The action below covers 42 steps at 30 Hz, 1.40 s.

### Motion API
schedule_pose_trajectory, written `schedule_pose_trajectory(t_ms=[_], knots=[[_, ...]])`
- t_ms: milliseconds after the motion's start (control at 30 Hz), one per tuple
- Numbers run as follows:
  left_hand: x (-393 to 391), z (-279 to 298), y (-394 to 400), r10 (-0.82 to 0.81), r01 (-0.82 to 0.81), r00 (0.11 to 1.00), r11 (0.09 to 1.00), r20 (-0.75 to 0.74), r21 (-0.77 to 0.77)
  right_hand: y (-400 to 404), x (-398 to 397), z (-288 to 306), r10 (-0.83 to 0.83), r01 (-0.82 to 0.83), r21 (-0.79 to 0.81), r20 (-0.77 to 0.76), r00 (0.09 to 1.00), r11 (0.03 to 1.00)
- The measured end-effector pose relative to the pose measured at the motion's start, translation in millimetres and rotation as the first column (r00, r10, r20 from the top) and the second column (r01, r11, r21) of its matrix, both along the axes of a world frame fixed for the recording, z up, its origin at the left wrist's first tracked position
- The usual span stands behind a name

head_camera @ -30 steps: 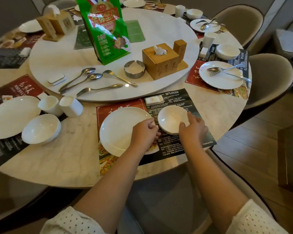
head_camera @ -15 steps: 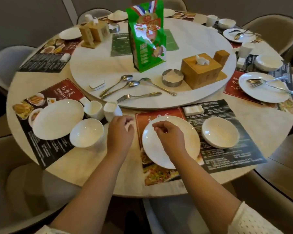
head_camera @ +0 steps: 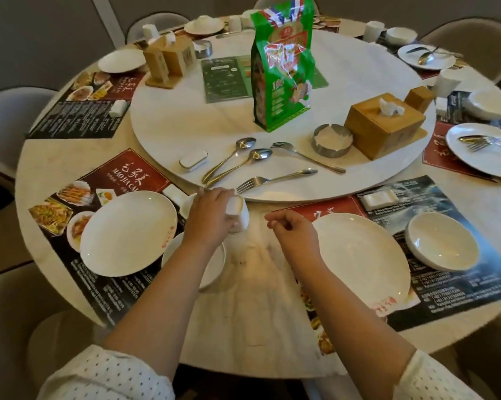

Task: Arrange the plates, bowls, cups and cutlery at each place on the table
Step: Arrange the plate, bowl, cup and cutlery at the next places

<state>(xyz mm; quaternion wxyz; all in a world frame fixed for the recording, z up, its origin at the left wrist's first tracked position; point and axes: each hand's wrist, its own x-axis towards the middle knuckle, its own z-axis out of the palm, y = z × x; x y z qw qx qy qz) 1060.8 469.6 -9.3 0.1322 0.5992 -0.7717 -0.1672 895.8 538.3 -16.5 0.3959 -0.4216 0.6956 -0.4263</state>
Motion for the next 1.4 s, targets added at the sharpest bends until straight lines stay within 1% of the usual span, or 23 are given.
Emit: schedule_pose_trajectory(t_ms=[167, 200, 267, 300, 367, 433, 533, 633, 733, 800, 867, 933, 967, 1067, 1167, 1233, 1333, 1400], knots=[[3.5, 6.1, -0.1, -0.038, 0.038, 0.999, 0.999, -0.026, 0.022, -2.8, 1.1, 1.5, -0.026, 0.026, -0.014, 0.017, 1.0, 1.0], [2.3, 8.9, 1.5, -0.035, 0.036, 0.998, 0.999, -0.058, 0.021, -3.2, 0.4, 1.8, -0.03, 0.03, -0.018, 0.03, 0.999, 0.999], [-2.6, 15.9, 4.8, 0.002, 0.008, 0.982, 0.999, -0.187, 0.05, -3.3, -2.5, 2.6, -0.02, 0.022, -0.017, 0.104, 0.994, 1.0], [-6.3, 20.0, 6.3, 0.039, -0.014, 0.961, 0.995, -0.273, 0.094, -2.6, -4.2, 2.8, -0.003, 0.006, -0.017, 0.168, 0.986, 1.0], [-15.3, 26.6, 9.1, 0.137, -0.039, 0.882, 0.975, -0.45, 0.219, 0.5, -7.1, 3.4, 0.043, -0.036, -0.027, 0.286, 0.957, 0.999], [-26.3, 28.9, 13.2, 0.212, -0.028, 0.799, 0.948, -0.563, 0.317, 4.6, -10.9, 3.5, 0.068, -0.058, -0.038, 0.347, 0.936, 0.998], [-43.8, 25.8, 21.7, 0.288, 0.006, 0.705, 0.912, -0.648, 0.411, 11.4, -20.4, 3.5, 0.028, 0.007, -0.081, 0.421, 0.907, 0.997], [-62.7, 17.9, 30.7, 0.31, 0.048, 0.666, 0.89, -0.679, 0.454, 18.8, -35.9, 5.3, -0.05, 0.112, -0.108, 0.46, 0.886, 0.988], [-86.0, 10.3, 36.7, 0.338, 0.088, 0.629, 0.864, -0.7, 0.496, 23.4, -56.9, 8.7, -0.11, 0.164, -0.114, 0.373, 0.921, 0.98], [-107.0, 6.6, 38.3, 0.354, 0.1, 0.591, 0.86, -0.725, 0.501, 24.8, -73.4, 11.7, -0.16, 0.199, -0.128, 0.264, 0.951, 0.972], [-132.7, 7.2, 38.0, 0.352, 0.063, 0.584, 0.879, -0.732, 0.473, 24.8, -94.1, 14.2, -0.218, 0.234, -0.141, 0.116, 0.969, 0.962], [-160.3, 11.0, 36.7, 0.333, 0.049, 0.58, 0.896, -0.743, 0.441, 22.2, -119.1, 16.9, -0.274, 0.268, -0.149, -0.017, 0.962, 0.952], [-174.9, 13.2, 36.1, 0.322, 0.068, 0.58, 0.896, -0.748, 0.439, 20.0, -132.9, 18.6, -0.304, 0.291, -0.15, -0.076, 0.95, 0.945], [-218.7, 20.3, 33.4, 0.297, 0.195, 0.578, 0.854, -0.76, 0.482, 13.5, -175.8, 25.2, -0.391, 0.361, -0.165, -0.225, 0.892, 0.918], [-259.6, 23.5, 29.7, 0.269, 0.312, 0.583, 0.797, -0.767, 0.517, 7.5, -217.8, 29.2, -0.446, 0.403, -0.198, -0.281, 0.85, 0.894], [-283.3, 22.5, 26.0, 0.255, 0.363, 0.587, 0.766, -0.769, 0.531, 2.6, -242.5, 28.0, -0.454, 0.417, -0.18, -0.321, 0.831, 0.891], [-312.0, 17.8, 20.5, 0.281, 0.433, 0.522, 0.726, -0.805, 0.534, -5.5, -271.4, 20.6, -0.436, 0.413, -0.144, -0.376, 0.818, 0.899], [-325.8, 12.2, 16.2, 0.306, 0.44, 0.512, 0.709, -0.803, 0.551, -10.7, -285.0, 13.4, -0.42, 0.407, -0.123, -0.4, 0.815, 0.905]])
